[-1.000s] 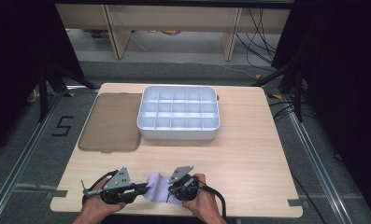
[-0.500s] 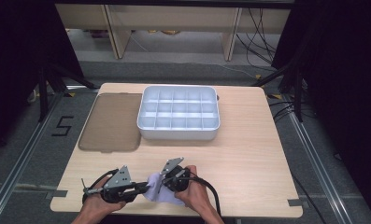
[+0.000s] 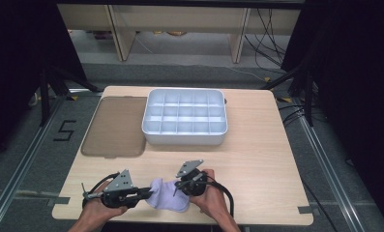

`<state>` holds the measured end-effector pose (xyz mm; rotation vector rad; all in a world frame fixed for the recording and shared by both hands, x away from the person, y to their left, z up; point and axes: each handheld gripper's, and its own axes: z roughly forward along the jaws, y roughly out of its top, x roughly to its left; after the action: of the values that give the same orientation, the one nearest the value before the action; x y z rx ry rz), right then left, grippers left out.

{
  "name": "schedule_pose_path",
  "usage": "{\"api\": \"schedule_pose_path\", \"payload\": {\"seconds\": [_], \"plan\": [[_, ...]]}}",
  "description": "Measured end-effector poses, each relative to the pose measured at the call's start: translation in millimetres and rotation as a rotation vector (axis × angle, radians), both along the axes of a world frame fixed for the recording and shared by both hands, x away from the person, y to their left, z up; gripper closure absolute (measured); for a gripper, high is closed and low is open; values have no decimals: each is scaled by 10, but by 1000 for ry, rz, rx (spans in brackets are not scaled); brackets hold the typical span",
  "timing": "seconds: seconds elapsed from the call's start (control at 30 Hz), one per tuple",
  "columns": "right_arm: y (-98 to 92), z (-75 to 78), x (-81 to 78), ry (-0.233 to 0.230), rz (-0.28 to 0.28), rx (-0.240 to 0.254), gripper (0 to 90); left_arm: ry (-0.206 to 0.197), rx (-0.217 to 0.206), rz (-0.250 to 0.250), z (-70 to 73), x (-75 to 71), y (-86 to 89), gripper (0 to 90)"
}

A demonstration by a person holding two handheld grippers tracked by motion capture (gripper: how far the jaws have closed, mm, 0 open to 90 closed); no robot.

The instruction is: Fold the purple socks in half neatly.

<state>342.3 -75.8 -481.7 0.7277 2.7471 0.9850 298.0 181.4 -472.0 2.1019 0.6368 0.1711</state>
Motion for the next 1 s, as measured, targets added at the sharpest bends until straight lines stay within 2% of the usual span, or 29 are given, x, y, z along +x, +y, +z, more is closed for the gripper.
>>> {"api": "schedule_pose_path", "payload": {"seconds": [0.07, 0.1, 0.13, 0.17, 0.23, 0.27, 0.3, 0.33, 0.37, 0.4, 0.43, 0.47, 0.5, 0.57, 0.6, 0.67, 0.7, 0.8, 0.9, 1.0], "plan": [[-69, -52, -8, 13, -12, -16, 900, 2, -8, 14, -9, 7, -45, 832], [-83, -87, 5, 18, -8, -33, 900, 5, 7, 9, -8, 17, -64, 832], [-73, -134, 16, 23, 2, -30, 900, 0, 4, 4, -19, 24, -102, 832], [-65, -141, 21, 30, -5, -16, 900, 6, 10, 3, -21, 23, -138, 832], [-50, -124, 34, 32, 2, -35, 900, 12, 26, -1, -41, 40, -200, 831], [-46, -133, 35, 30, -2, -25, 900, 0, 40, -18, -53, 66, -222, 830], [-58, -127, 36, 35, -1, -32, 900, 20, 32, -3, -71, 73, -260, 830], [-69, -133, 40, 36, 0, -26, 900, 12, 38, -13, -88, 98, -289, 830], [-77, -134, 39, 38, -7, -22, 900, 26, 34, 1, -110, 103, -328, 830], [-85, -136, 42, 39, -5, -19, 900, 26, 56, -10, -115, 127, -348, 830], [-81, -141, 37, 38, -8, -13, 900, 39, 49, 3, -133, 127, -385, 830], [-86, -135, 39, 37, -6, -19, 900, 31, 54, -4, -145, 140, -414, 830], [-83, -135, 36, 38, -2, -20, 900, 28, 80, -8, -149, 151, -431, 830], [-79, -143, 37, 37, -3, -13, 900, 37, 87, -4, -172, 160, -480, 829], [-87, -137, 41, 38, -1, -16, 900, 48, 84, 3, -182, 162, -502, 827], [-89, -147, 39, 39, -9, -4, 900, 38, 91, -16, -203, 187, -529, 823], [-94, -143, 37, 47, -9, -2, 900, 50, 96, -1, -218, 184, -542, 822], [-103, -141, 44, 43, -11, -7, 900, 61, 87, -1, -248, 189, -560, 815], [-101, -140, 43, 43, -2, -4, 892, 49, 90, -20, -256, 193, -555, 794], [-103, -144, 45, 44, -10, 13, 867, 61, 66, -25, -247, 188, -553, 751]]}}
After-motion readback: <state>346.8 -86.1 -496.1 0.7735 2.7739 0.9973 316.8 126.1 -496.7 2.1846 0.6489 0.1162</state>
